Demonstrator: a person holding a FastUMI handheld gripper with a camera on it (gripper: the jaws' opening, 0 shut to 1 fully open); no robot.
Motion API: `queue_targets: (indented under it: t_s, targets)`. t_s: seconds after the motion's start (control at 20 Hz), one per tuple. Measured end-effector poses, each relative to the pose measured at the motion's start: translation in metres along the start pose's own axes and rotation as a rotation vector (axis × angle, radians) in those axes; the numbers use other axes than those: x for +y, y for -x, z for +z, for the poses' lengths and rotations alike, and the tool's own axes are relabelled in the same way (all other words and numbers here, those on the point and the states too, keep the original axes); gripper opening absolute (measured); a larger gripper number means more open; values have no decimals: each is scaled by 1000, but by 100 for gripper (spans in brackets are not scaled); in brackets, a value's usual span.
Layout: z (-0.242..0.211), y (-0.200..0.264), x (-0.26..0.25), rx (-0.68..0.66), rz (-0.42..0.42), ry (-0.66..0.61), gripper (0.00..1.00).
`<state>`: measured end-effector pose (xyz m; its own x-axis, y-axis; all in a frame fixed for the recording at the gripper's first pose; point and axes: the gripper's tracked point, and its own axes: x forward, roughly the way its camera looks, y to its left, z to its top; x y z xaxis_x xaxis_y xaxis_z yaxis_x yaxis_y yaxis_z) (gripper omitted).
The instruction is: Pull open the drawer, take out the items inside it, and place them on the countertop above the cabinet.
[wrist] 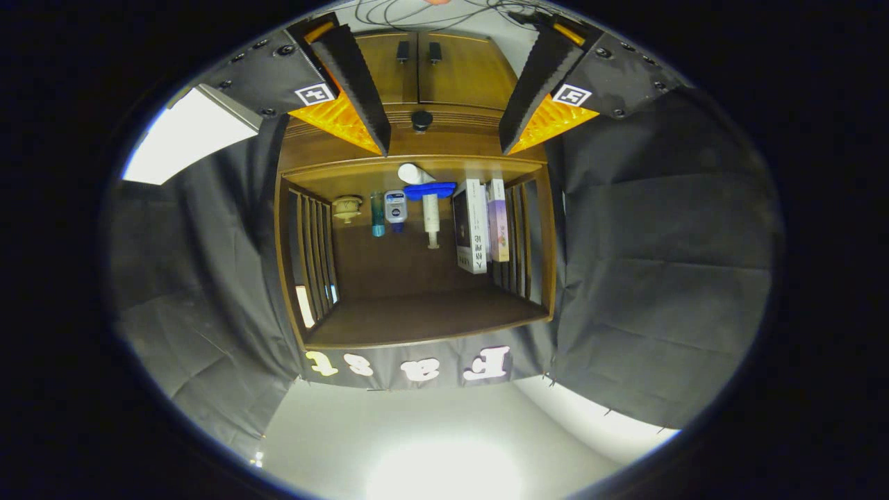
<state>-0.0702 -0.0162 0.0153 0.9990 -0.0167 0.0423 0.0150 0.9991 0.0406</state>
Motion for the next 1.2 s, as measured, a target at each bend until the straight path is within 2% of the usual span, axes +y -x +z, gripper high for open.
queue_targets:
  t_s: [0.75,1.2]
  targets:
    - [8,11,14,-57,45,13,97]
    - [-3,8,17,-29,56,48,97]
